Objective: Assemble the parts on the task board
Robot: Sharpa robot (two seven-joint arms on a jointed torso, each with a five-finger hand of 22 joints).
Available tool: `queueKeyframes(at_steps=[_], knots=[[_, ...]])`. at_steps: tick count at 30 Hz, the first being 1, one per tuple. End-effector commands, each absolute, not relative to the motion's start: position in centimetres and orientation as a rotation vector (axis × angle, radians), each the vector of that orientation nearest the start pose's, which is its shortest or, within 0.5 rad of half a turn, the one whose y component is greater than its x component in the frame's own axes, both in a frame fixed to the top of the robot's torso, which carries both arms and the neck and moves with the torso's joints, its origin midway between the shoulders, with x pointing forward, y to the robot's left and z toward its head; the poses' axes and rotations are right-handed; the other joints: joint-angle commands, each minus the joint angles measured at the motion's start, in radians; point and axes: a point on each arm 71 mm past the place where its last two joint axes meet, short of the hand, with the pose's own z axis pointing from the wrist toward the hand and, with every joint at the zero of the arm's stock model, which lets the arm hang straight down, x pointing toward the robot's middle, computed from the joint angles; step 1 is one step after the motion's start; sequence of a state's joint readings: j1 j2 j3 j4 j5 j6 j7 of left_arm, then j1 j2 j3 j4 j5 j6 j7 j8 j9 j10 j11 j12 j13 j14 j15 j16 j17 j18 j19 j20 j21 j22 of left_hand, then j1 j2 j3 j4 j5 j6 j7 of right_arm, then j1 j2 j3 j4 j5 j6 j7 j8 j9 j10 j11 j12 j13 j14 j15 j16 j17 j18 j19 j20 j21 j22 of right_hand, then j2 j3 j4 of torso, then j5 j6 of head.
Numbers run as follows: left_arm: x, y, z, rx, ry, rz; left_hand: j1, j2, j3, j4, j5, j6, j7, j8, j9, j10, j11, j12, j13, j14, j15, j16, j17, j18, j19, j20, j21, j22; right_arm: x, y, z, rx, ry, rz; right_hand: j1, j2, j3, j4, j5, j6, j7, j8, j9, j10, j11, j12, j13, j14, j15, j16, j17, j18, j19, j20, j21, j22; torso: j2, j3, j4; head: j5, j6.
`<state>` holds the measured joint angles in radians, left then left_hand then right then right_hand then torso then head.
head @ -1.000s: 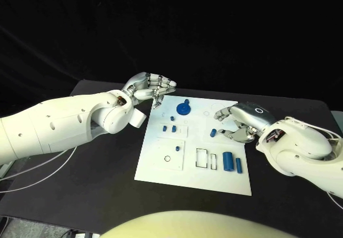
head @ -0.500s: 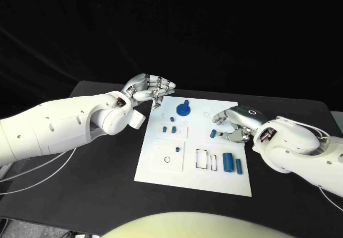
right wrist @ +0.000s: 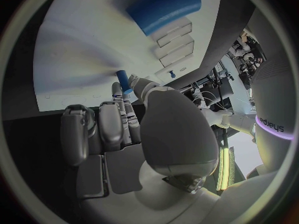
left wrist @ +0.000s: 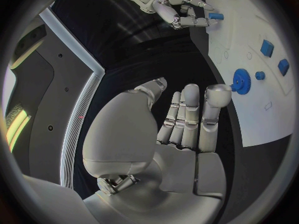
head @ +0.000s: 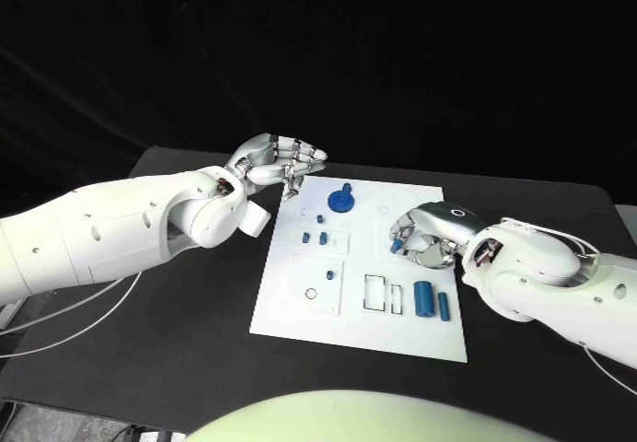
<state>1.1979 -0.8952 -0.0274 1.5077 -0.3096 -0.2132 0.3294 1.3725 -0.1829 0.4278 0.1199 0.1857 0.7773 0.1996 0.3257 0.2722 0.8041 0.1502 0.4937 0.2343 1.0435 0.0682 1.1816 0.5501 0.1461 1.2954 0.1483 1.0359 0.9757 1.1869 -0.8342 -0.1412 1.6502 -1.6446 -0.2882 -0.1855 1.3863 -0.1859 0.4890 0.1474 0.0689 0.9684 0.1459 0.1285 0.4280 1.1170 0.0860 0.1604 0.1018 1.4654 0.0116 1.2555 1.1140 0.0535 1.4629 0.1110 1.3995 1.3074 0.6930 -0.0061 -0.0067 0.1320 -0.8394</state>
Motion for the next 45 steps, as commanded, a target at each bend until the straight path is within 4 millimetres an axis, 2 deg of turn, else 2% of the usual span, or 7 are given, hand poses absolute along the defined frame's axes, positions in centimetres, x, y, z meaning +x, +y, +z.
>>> queueKeyframes(at_steps=[1, 10, 17, 19, 28, 45], knots=[[48.8, 22.7, -17.4, -0.791, 1.567, -1.482, 0.008, 0.002, 0.003, -0.005, 0.004, -0.004, 0.015, 0.005, 0.001, -0.006, -0.001, 0.005, 0.001, -0.009, -0.001, -0.004, -0.001, -0.009, -0.009, 0.0, -0.003, 0.001, 43.7, -15.6, -21.7, -0.41, 1.725, 0.631, 0.007, 0.004, 0.015, 0.0, 0.006, 0.013, -0.002, 0.007, 0.002, 0.015, -0.002, 0.004, -0.002, 0.018, -0.008, 0.005, 0.003, -0.007, 0.014, -0.005, 0.006, 0.099, -0.001, 0.0008, -0.0004, 0.001, -0.001], [48.8, 22.7, -17.4, -0.791, 1.568, -1.483, 0.008, 0.003, 0.003, -0.005, 0.004, -0.005, 0.015, 0.007, 0.001, -0.008, -0.001, 0.007, 0.002, -0.009, -0.001, -0.004, -0.001, -0.009, -0.008, 0.0, -0.001, 0.003, 44.0, -15.7, -21.8, -0.405, 1.717, 0.617, 0.007, 0.03, 0.055, -0.008, 0.007, 0.056, -0.015, 0.036, 0.013, 0.055, -0.014, 0.006, -0.001, 0.022, -0.019, 0.022, 0.02, -0.014, 0.027, -0.014, 0.031, 0.126, 0.0, 0.0006, -0.0003, -0.001, -0.002], [48.8, 22.7, -17.4, -0.791, 1.569, -1.482, 0.008, 0.003, 0.003, -0.005, 0.004, -0.005, 0.015, 0.007, 0.001, -0.008, -0.001, 0.007, 0.002, -0.009, -0.001, -0.004, -0.001, -0.009, -0.008, 0.0, -0.001, 0.003, 44.1, -15.6, -21.8, -0.419, 1.7, 0.575, 0.011, 0.049, 0.069, -0.017, 0.006, 0.066, -0.017, 0.048, 0.021, 0.063, -0.017, 0.001, -0.001, 0.022, -0.022, 0.027, 0.024, -0.016, 0.031, -0.017, 0.038, 0.133, 0.001, 0.0007, 0.0011, -0.003, -0.004], [48.8, 22.7, -17.4, -0.792, 1.569, -1.482, 0.008, 0.003, 0.003, -0.005, 0.004, -0.005, 0.015, 0.007, 0.001, -0.008, -0.001, 0.007, 0.002, -0.009, -0.001, -0.004, -0.001, -0.009, -0.008, 0.0, -0.001, 0.003, 44.1, -15.5, -21.8, -0.423, 1.693, 0.569, 0.014, 0.057, 0.078, -0.026, -0.009, 0.067, -0.018, 0.054, 0.025, 0.066, -0.017, -0.003, -0.001, 0.022, -0.023, 0.028, 0.025, -0.016, 0.032, -0.018, 0.041, 0.136, 0.0, 0.0005, 0.0015, -0.003, -0.005], [48.8, 22.8, -17.4, -0.792, 1.569, -1.48, 0.008, 0.004, 0.004, -0.005, 0.004, -0.005, 0.016, 0.008, 0.002, -0.008, -0.001, 0.008, 0.002, -0.009, -0.001, -0.004, -0.001, -0.009, -0.009, 0.0, -0.001, 0.003, 43.4, -15.6, -20.9, -0.413, 1.624, 0.596, 0.012, 0.059, 0.083, -0.029, -0.009, 0.067, -0.016, 0.057, 0.027, 0.067, -0.017, -0.006, -0.001, 0.022, -0.023, 0.03, 0.026, -0.017, 0.034, -0.018, 0.045, 0.14, -0.001, 0.0002, -0.0002, -0.001, -0.006], [48.9, 22.7, -17.4, -0.794, 1.569, -1.484, 0.006, 0.006, 0.003, -0.002, 0.004, -0.007, 0.016, 0.01, 0.002, -0.011, 0.0, 0.011, 0.003, -0.009, -0.001, -0.003, 0.0, -0.009, -0.009, 0.0, -0.001, 0.003, 41.4, -15.5, -16.8, -0.365, 1.492, 0.708, 0.002, 0.05, 0.083, -0.03, -0.009, 0.068, -0.015, 0.062, 0.031, 0.071, -0.016, -0.009, -0.002, 0.022, -0.022, 0.031, 0.027, -0.019, 0.038, -0.018, 0.051, 0.147, -0.002, 0.0001, -0.0004, -0.001, 0.0]])
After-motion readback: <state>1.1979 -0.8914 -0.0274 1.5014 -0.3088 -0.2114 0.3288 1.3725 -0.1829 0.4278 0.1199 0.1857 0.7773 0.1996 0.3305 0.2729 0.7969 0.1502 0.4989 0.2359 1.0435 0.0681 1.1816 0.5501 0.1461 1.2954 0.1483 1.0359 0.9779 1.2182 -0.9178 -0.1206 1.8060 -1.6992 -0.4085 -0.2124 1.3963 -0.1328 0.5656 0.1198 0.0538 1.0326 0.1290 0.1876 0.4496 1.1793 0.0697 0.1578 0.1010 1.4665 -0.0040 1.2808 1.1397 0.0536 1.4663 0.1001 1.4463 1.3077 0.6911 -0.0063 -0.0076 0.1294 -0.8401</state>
